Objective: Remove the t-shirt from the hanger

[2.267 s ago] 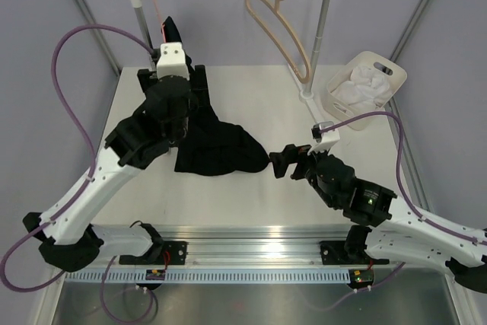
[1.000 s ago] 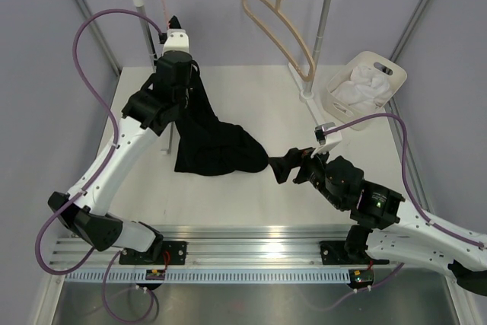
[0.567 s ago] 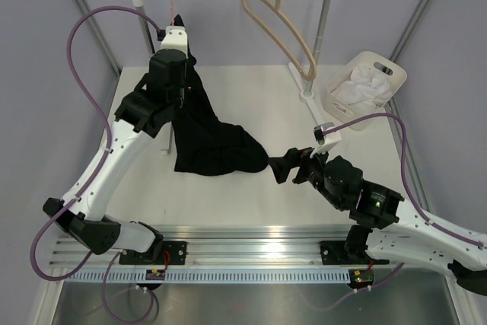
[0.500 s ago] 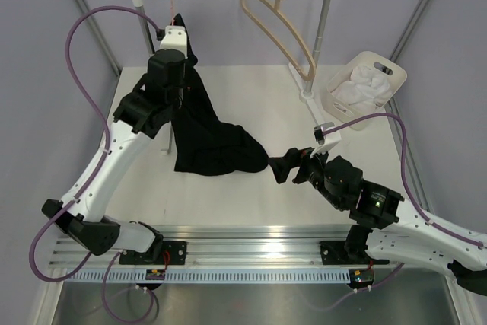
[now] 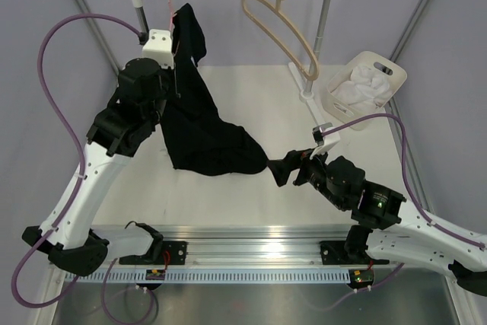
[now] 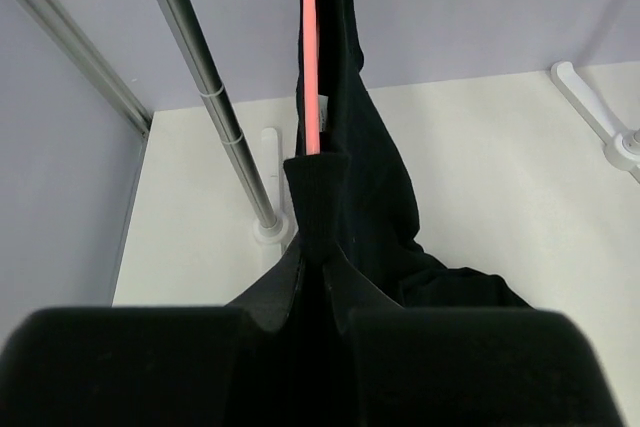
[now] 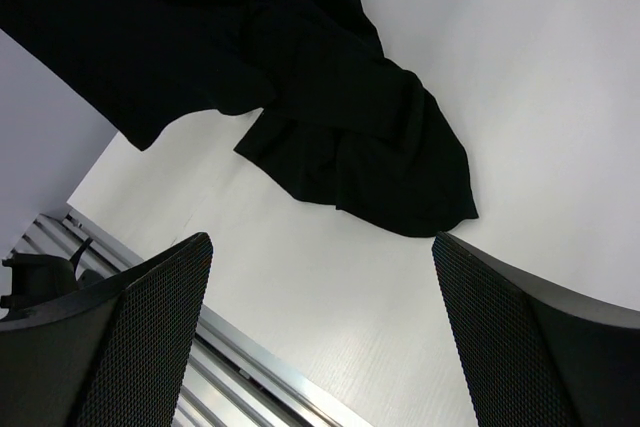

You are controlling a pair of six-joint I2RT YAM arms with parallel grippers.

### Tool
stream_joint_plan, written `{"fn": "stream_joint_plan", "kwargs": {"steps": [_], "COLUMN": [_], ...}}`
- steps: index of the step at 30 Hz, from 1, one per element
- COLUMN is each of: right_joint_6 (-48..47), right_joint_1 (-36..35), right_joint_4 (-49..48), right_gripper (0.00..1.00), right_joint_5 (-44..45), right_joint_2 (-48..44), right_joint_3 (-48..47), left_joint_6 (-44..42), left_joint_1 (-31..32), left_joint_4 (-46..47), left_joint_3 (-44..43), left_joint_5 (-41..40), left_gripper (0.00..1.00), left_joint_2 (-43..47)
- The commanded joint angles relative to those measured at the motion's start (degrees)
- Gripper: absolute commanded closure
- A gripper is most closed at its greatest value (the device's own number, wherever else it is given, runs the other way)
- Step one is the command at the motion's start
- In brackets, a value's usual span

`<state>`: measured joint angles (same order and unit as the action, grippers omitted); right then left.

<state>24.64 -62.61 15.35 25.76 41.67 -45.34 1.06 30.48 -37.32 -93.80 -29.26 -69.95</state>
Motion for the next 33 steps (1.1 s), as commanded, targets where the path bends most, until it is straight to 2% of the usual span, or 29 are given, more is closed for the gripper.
{"fn": "stream_joint_plan", "kwargs": {"steps": [1, 7, 9, 14, 17, 21, 22, 24, 25, 28, 33], "right_joint_6": [-1.8, -2.5, -4.3, -11.7, -12.7, -15.1, -15.7, -18.0, -18.8, -21.2, -23.8], "right_joint_1": [-0.4, -0.4, -0.4, -0.4, -0.3, -0.3, -0.4, -0.4, -0.3, -0.3, -0.3], "right_joint_4": [-0.3, -0.3, -0.1, -2.5, -3.0, -7.5, -8.8, -8.1, -6.1, -4.1, -6.7], "right_gripper": [0.01, 0.00, 0.00, 0.01, 0.01, 0.00, 0.00, 0.01, 0.00, 0.02, 0.04], "right_joint_5": [-1.4, -2.2, -4.6, -11.4, -14.7, -23.7, -25.0, -29.7, -31.3, -36.5, -38.6], "right_joint_2": [-0.3, -0.4, -1.1, -5.8, -9.2, -12.8, -12.7, -10.7, -9.5, -4.4, -2.4], "right_joint_3": [-2.1, -2.1, -2.4, -1.2, -1.7, -1.7, -2.5, -4.9, -8.4, -14.4, -16.6], "left_joint_6": [-2.8, -1.3, 2.1, 7.6, 11.4, 13.1, 13.4, 13.9, 14.2, 16.0, 16.1], "left_joint_1": [0.2, 0.2, 0.2, 0.2, 0.2, 0.2, 0.3, 0.2, 0.2, 0.3, 0.3], "left_joint_4": [6.4, 3.9, 1.0, -4.1, -7.2, -8.8, -9.0, -9.4, -9.4, -8.2, -6.8], "left_joint_3": [-0.9, 1.4, 2.4, 7.1, 10.6, 15.6, 16.4, 18.6, 19.4, 23.3, 27.3], "left_joint_5": [2.3, 4.2, 8.7, 29.0, 37.9, 41.2, 41.7, 47.9, 54.1, 63.8, 70.0], "left_gripper": [1.00, 1.00, 1.00, 1.00, 1.00, 1.00, 1.00, 1.00, 1.00, 1.00, 1.00], "left_joint_2": [1.4, 4.6, 6.4, 11.5, 16.1, 23.6, 25.9, 27.3, 27.9, 29.5, 33.9]}}
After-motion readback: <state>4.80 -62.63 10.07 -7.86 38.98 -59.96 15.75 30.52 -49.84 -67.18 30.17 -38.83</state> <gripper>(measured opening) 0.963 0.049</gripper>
